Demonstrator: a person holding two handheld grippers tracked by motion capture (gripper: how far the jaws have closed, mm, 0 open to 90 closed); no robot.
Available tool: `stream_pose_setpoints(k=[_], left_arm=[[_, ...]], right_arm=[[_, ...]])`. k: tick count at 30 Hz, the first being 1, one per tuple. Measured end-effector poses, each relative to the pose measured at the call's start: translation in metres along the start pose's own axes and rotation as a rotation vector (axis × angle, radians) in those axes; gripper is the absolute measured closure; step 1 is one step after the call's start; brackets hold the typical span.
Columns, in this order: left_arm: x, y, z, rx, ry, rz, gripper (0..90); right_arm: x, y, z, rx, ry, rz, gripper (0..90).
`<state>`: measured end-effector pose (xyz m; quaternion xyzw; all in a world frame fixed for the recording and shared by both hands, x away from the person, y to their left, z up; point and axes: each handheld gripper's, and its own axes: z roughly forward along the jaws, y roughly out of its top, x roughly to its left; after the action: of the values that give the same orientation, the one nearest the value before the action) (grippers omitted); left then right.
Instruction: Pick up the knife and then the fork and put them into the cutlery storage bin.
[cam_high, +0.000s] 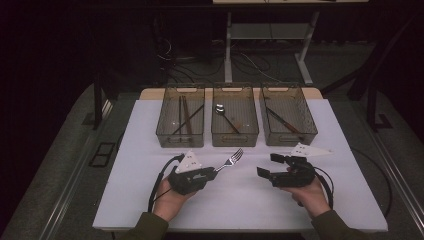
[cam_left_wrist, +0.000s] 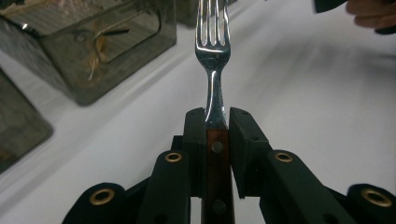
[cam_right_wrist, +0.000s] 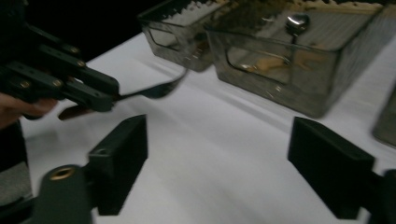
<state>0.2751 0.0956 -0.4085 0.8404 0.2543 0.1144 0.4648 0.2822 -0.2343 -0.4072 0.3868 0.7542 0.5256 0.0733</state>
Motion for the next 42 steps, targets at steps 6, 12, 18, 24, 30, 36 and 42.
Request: stream_pose_setpoints(k=[6,12,18,24,30,36,42], left_arm=[[-0.006,0.01,0.005,-0.036,-0.015,0.013,77.4],[-0.013,0.013,0.006,-0.055,-0.019,0.034,77.4],[-0.012,0.012,0.006,-0.051,-0.006,0.046,77.3],[-0.013,0.01,0.01,-0.041,-0.009,0.036,77.3],[-0.014,0.009,0.014,-0.045,-0.041,0.025,76.3],[-0.012,0.008,0.011,-0.068,-0.06,0.027,69.2],[0.0,0.0,0.002,-0.065,-0.057,0.003,56.8]], right_arm=[[0.004,0.008,0.021,-0.007,0.077,0.043,32.3],[0.003,0.015,0.037,-0.024,0.128,0.083,45.8],[0.001,0.018,0.045,-0.057,0.173,0.125,71.3],[0.001,0.023,0.045,-0.076,0.209,0.129,81.2],[0.005,0.027,0.042,-0.079,0.205,0.092,84.5],[0.011,0.033,0.037,-0.096,0.2,0.053,86.2],[0.007,0.041,0.022,-0.115,0.154,0.022,86.5]])
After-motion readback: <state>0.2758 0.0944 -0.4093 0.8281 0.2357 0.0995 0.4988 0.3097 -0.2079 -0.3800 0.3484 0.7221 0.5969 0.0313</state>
